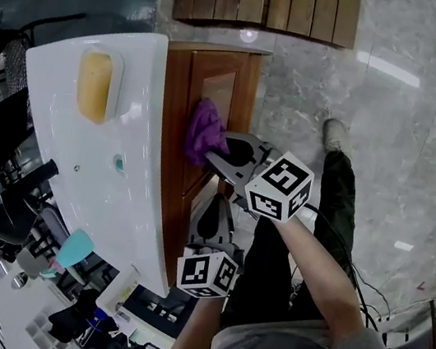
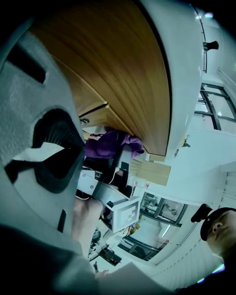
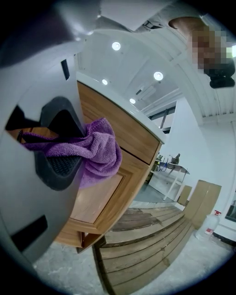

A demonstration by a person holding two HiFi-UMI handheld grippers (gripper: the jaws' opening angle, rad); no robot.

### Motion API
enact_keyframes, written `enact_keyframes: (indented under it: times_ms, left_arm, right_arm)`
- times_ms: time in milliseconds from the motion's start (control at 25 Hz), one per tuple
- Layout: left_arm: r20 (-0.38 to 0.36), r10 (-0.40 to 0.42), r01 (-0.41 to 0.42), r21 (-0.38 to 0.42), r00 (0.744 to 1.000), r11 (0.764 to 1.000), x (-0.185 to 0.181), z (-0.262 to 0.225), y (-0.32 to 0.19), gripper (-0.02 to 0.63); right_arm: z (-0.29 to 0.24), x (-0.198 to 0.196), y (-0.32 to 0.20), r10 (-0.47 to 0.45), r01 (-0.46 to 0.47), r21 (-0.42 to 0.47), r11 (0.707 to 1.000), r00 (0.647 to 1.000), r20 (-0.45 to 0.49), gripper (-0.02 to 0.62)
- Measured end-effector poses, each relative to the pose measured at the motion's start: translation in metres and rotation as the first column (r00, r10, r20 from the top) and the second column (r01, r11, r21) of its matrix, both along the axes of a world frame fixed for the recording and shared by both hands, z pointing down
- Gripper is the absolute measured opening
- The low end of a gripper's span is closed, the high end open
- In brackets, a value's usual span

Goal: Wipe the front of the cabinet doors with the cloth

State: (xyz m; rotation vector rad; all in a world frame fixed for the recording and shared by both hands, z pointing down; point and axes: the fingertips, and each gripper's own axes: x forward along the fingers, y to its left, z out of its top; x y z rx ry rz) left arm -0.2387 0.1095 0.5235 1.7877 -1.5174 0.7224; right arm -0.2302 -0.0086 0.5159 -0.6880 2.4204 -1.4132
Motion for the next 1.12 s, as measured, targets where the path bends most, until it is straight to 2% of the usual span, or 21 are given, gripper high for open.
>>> enact_keyframes:
  times_ms: [720,1120]
  left_arm:
    - [-0.002,0.001,-0.001,-0.020,1.000,1.000,-0.008,0.011,-0.014,0.006]
    - [-0.015,0.015,-0.016,-0.039,1.000,0.999,0.002,0.024,-0.020,0.006]
  right_arm:
    - [0.045,-0.009,-0.009,-0.015,0.011,-0.075,0.997,0.998,-0.057,0.072]
    - [0.074,-0.008,-0.010,-0.021,0.009,-0.123,0.992,0.996,-0.092,0.072]
